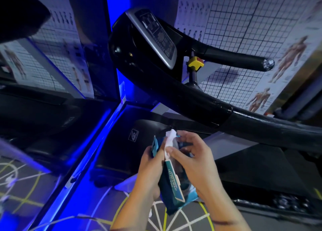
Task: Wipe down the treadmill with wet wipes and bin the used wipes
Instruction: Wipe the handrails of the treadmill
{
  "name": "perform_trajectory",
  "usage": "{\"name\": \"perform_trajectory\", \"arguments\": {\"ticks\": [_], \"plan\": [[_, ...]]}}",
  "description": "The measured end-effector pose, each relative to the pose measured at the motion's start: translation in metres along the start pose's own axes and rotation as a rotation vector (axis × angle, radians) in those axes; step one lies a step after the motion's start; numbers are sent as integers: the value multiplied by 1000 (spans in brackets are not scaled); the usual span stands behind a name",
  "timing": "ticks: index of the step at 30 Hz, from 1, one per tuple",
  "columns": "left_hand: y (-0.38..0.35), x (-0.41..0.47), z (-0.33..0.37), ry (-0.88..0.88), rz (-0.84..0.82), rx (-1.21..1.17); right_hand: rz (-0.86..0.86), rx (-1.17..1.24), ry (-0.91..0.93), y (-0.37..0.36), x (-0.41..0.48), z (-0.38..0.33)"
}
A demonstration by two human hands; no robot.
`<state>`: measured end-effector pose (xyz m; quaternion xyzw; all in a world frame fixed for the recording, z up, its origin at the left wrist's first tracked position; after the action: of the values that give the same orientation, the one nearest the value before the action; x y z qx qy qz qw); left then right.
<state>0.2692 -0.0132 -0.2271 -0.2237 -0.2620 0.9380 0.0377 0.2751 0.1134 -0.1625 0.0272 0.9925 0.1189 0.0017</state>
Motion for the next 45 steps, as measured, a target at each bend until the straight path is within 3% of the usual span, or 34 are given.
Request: {"name": "perform_trajectory", "arguments": {"ticks": [10,14,17,22,28,40,45], "plan": [[1,-4,3,2,13,67,-24,-151,49,-7,-2,3],[-2,-4,6,-17,8,94,61,-114,91,0,-4,0],[-1,-2,6,-26,11,106,123,-232,146,12,-4,-9],[-1,3,2,-7,-4,82,23,-327,148,16,2,-14],[2,7,-1,-16,34,124,21,-255,72,18,2,1],[2,19,-6,-57,59,191,-107,245,-151,19,-4,22],[2,20,-4,-82,60,251,-148,238,-169,22,-4,30]]}}
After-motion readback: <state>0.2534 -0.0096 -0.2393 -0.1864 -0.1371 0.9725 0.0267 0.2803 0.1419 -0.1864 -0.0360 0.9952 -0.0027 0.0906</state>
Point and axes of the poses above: each hand's wrist, its own x-axis towards the middle knuckle, its own y-axis out of the back of the hand, z = x × y, the point moved 8 cm from there along x, towards the middle knuckle, and after that the axes turned 9 degrees about -z, right-handed, at the moved point
